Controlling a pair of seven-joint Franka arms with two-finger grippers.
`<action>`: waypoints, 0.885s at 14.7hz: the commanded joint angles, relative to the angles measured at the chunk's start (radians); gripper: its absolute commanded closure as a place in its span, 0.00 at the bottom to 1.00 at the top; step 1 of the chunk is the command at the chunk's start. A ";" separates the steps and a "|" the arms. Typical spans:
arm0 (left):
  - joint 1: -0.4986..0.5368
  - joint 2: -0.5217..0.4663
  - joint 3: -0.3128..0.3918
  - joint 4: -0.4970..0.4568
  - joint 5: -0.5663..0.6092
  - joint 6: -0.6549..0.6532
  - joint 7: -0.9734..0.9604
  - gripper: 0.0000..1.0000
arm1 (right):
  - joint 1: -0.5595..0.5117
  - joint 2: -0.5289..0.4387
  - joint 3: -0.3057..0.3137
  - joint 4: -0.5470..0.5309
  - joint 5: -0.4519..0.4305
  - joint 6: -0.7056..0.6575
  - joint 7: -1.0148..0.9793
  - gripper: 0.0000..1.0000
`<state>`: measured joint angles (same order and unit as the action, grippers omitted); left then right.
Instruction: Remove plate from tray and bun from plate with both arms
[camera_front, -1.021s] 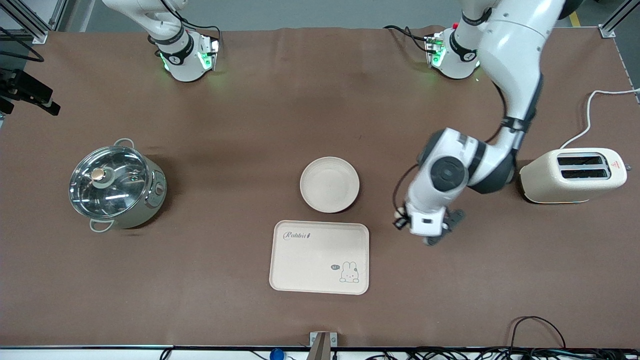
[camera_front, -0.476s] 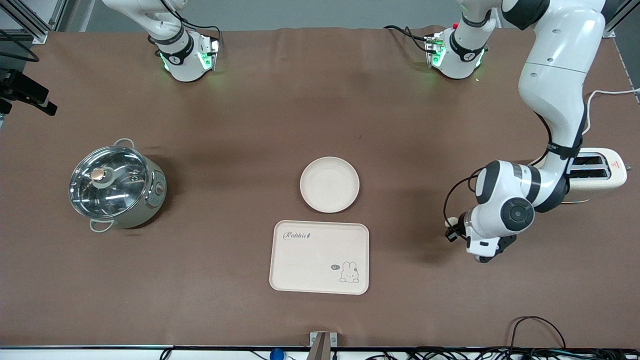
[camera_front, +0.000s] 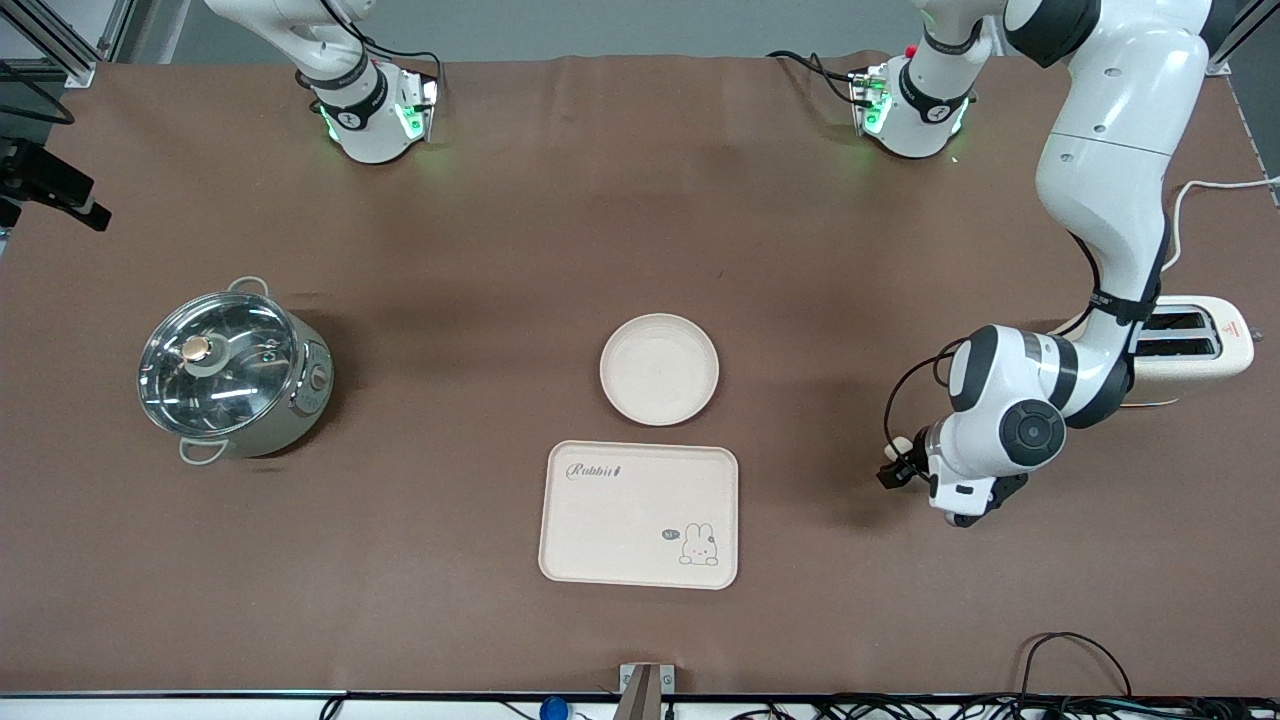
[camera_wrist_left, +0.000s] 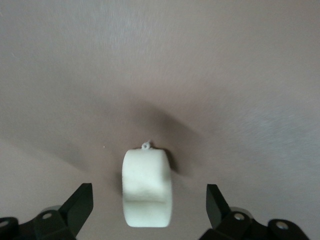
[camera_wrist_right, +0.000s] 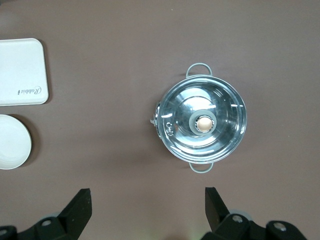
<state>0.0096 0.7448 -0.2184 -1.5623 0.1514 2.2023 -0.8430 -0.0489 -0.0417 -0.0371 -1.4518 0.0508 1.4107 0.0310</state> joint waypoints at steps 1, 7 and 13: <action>-0.002 -0.097 -0.010 0.008 0.005 -0.077 -0.004 0.00 | -0.037 -0.003 0.006 -0.002 0.006 -0.015 0.000 0.00; 0.009 -0.310 -0.078 0.065 0.005 -0.271 0.109 0.00 | -0.034 -0.003 0.008 -0.004 -0.012 -0.007 0.000 0.00; 0.033 -0.550 -0.072 0.067 -0.021 -0.508 0.519 0.00 | 0.000 -0.003 0.017 -0.002 -0.089 -0.004 0.000 0.00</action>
<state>0.0193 0.2757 -0.2929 -1.4648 0.1499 1.7538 -0.4214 -0.0644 -0.0405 -0.0253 -1.4531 -0.0113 1.4038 0.0302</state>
